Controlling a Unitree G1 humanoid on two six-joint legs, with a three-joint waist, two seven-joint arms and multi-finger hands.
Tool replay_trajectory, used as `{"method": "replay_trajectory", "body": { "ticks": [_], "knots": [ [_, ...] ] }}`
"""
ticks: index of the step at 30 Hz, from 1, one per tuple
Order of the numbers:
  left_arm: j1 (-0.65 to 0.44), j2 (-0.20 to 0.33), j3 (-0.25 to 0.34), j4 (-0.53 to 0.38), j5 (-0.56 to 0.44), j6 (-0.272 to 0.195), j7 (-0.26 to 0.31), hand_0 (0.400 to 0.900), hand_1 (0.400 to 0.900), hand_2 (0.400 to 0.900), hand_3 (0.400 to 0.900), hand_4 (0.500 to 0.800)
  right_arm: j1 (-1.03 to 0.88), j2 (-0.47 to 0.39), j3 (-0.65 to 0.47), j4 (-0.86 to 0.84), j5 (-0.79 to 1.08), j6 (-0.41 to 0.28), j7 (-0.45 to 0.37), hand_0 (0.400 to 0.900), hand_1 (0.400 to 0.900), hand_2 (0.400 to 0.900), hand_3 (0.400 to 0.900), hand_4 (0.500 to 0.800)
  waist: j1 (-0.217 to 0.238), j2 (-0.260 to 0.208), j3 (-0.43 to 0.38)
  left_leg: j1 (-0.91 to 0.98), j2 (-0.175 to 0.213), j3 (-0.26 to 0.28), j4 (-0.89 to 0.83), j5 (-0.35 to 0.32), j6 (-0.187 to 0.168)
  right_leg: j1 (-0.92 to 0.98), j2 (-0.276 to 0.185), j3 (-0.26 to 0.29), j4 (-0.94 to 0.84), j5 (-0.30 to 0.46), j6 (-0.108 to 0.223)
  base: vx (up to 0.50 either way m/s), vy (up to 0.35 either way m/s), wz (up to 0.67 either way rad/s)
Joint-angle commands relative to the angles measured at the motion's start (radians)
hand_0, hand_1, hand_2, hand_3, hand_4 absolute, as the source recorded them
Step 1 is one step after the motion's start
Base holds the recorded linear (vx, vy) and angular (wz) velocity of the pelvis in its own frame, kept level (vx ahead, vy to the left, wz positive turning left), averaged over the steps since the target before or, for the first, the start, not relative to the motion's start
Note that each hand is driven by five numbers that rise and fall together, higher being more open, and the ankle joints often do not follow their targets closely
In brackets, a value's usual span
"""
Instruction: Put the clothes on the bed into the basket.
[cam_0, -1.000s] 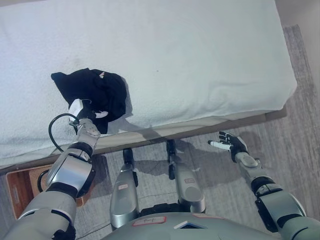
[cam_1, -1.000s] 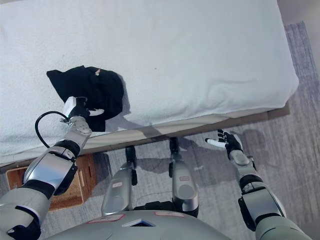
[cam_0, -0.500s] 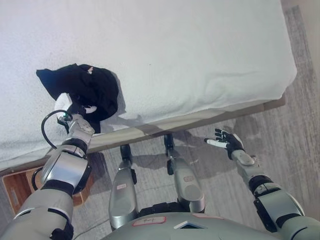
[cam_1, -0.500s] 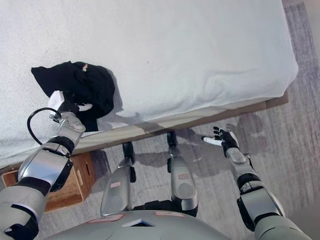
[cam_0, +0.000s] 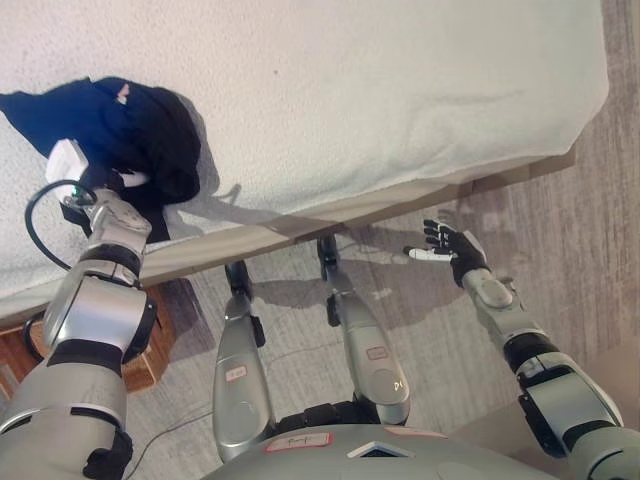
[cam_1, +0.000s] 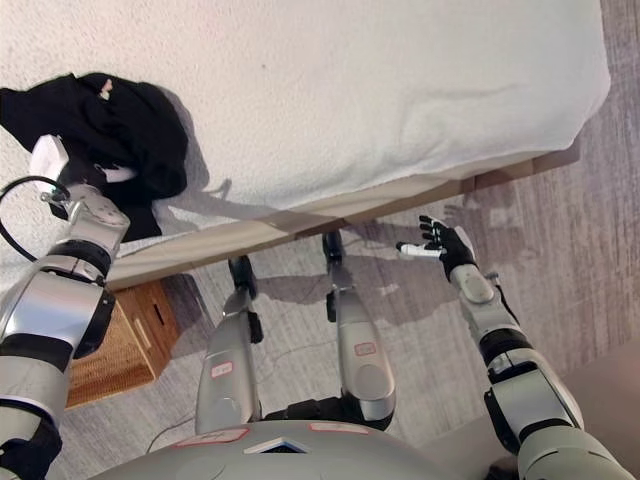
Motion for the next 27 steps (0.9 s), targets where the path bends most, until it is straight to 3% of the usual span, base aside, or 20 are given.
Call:
{"method": "replay_trajectory", "body": {
  "ticks": [1, 12, 18, 27],
  "knots": [
    [-0.047, -0.029, -0.004, 0.035, -0.003, -0.006, -0.047, 0.400, 0.400, 0.400, 0.400, 0.500, 0.037, -0.095, -0.016, -0.048, 0.046, -0.044, -0.033, 0.900, 0.900, 0.900, 0.900, 0.800, -0.062, -0.037, -0.038, -0.020, 0.077, -0.058, 0.141, -0.094, -0.055, -0.054, -0.034, 0.046, -0.034, 0.153, 0.039, 0.00, 0.000, 0.00],
    [0.036, -0.057, 0.032, 0.013, -0.049, -0.039, -0.052, 0.400, 0.400, 0.400, 0.400, 0.500, 0.063, -0.083, -0.039, 0.057, 0.023, -0.042, -0.031, 0.900, 0.900, 0.900, 0.900, 0.800, -0.038, -0.010, -0.104, 0.063, 0.065, -0.054, 0.112, -0.099, -0.058, 0.020, -0.056, 0.031, -0.035, 0.133, 0.041, 0.05, 0.013, 0.01],
    [0.175, -0.080, 0.085, -0.032, -0.122, -0.085, -0.126, 0.400, 0.400, 0.400, 0.400, 0.500, 0.088, -0.071, -0.108, 0.283, -0.024, -0.006, -0.031, 0.900, 0.900, 0.900, 0.900, 0.800, 0.038, 0.035, -0.145, 0.280, 0.048, -0.054, 0.003, -0.093, -0.054, 0.205, -0.079, 0.010, -0.042, 0.087, 0.044, 0.19, 0.029, 0.18],
    [0.306, -0.025, 0.169, -0.067, -0.121, -0.103, -0.163, 0.400, 0.400, 0.400, 0.400, 0.500, 0.153, -0.068, -0.192, 0.380, -0.065, 0.014, -0.015, 0.900, 0.900, 0.900, 0.900, 0.800, 0.099, 0.070, -0.204, 0.417, 0.037, -0.070, -0.066, -0.078, -0.045, 0.351, -0.087, -0.032, -0.071, 0.052, 0.040, 0.08, 0.005, 0.18]
  ]
}}
